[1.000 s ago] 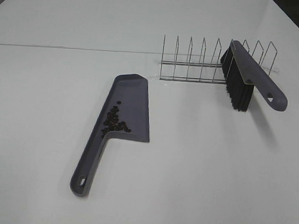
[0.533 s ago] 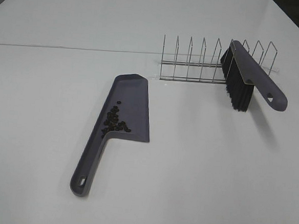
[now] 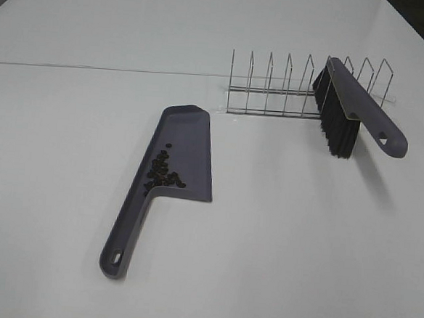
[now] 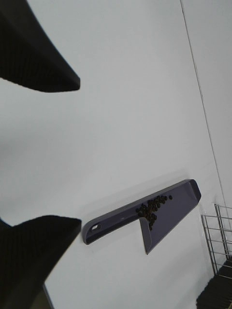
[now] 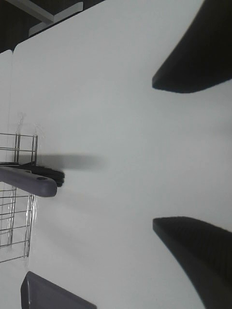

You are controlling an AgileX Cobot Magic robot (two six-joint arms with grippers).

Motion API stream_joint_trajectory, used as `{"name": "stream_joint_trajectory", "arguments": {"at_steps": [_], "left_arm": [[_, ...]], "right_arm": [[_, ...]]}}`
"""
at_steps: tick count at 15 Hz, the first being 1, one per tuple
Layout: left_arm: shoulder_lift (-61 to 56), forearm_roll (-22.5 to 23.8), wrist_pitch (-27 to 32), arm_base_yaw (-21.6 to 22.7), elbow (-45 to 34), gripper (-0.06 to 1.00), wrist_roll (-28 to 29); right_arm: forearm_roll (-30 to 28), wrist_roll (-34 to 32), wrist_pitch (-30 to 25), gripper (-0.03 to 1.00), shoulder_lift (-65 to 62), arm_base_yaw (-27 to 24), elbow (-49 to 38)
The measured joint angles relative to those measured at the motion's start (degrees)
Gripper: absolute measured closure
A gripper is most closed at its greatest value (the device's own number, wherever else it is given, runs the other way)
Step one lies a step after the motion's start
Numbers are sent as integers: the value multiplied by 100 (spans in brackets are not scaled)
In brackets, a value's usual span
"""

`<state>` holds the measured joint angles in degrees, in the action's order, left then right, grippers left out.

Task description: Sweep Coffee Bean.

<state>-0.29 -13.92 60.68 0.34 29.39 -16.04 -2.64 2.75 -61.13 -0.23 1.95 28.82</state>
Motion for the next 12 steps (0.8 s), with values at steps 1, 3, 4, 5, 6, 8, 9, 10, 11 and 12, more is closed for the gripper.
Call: {"name": "stream_joint_trajectory", "arguments": {"at_steps": [1, 3, 4, 5, 6, 8, 9, 10, 11, 12], "left_arm": [[0, 0, 0, -46, 0, 26, 0], [0, 0, 0, -46, 0, 26, 0], [0, 0, 0, -46, 0, 26, 0], [0, 0, 0, -46, 0, 26, 0], [0, 0, 0, -46, 0, 26, 0], [0, 0, 0, -46, 0, 26, 0], [0, 0, 0, -46, 0, 26, 0], [0, 0, 0, -46, 0, 26, 0], [0, 0, 0, -46, 0, 26, 0], [0, 0, 0, -46, 0, 26, 0]], "right_arm": [[-6, 0, 0, 26, 0, -23, 0], [-11, 0, 0, 26, 0, -109, 0], [-17, 0, 0, 26, 0, -115, 0], [-23, 0, 0, 26, 0, -115, 0], [-29, 0, 0, 26, 0, -115, 0], [-29, 0, 0, 26, 0, -115, 0], [-29, 0, 0, 26, 0, -115, 0], [-29, 0, 0, 26, 0, -115, 0], [-29, 0, 0, 26, 0, -115, 0], [-29, 0, 0, 26, 0, -115, 0]]}}
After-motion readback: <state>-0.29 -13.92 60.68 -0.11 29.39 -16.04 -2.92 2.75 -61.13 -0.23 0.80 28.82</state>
